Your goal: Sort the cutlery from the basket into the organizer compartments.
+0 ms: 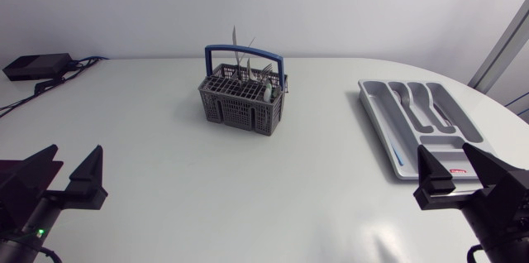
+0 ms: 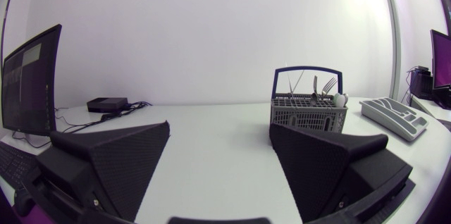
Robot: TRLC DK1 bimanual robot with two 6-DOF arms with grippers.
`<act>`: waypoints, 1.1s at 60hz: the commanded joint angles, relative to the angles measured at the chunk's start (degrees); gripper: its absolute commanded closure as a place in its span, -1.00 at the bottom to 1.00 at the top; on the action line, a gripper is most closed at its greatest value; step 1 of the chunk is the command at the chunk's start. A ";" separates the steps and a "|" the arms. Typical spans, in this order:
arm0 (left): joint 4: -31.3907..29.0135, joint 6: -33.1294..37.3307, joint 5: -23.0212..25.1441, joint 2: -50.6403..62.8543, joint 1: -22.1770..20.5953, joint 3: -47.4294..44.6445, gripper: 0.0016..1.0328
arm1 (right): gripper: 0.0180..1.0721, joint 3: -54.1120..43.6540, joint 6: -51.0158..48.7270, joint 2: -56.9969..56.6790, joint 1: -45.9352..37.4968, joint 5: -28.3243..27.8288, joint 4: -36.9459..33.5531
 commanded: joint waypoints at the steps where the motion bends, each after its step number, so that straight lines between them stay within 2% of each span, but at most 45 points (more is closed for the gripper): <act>1: -0.25 -1.03 0.01 -0.47 0.02 -0.99 -0.91 | -0.93 -1.34 1.72 -0.30 0.34 -0.17 -0.41; 24: -0.25 -1.12 0.01 -0.47 -0.15 -0.99 -0.91 | -0.93 -1.34 1.98 -0.38 0.61 -0.17 -0.41; 33: 1.59 -1.12 -0.08 -0.56 -0.07 -1.08 -0.91 | -0.93 -1.34 2.07 -0.47 1.49 -0.17 -0.23; 45: 3.35 -2.26 -0.17 0.32 1.25 3.05 -0.90 | -0.93 1.82 1.37 0.06 4.83 1.50 0.65; 56: 4.49 -3.40 -0.17 7.96 0.99 7.44 -0.90 | -0.90 6.92 1.28 11.57 6.94 3.00 5.57; 66: 6.25 -6.04 -0.17 22.55 0.20 14.39 -0.90 | -0.90 12.01 1.37 23.87 11.42 5.99 10.40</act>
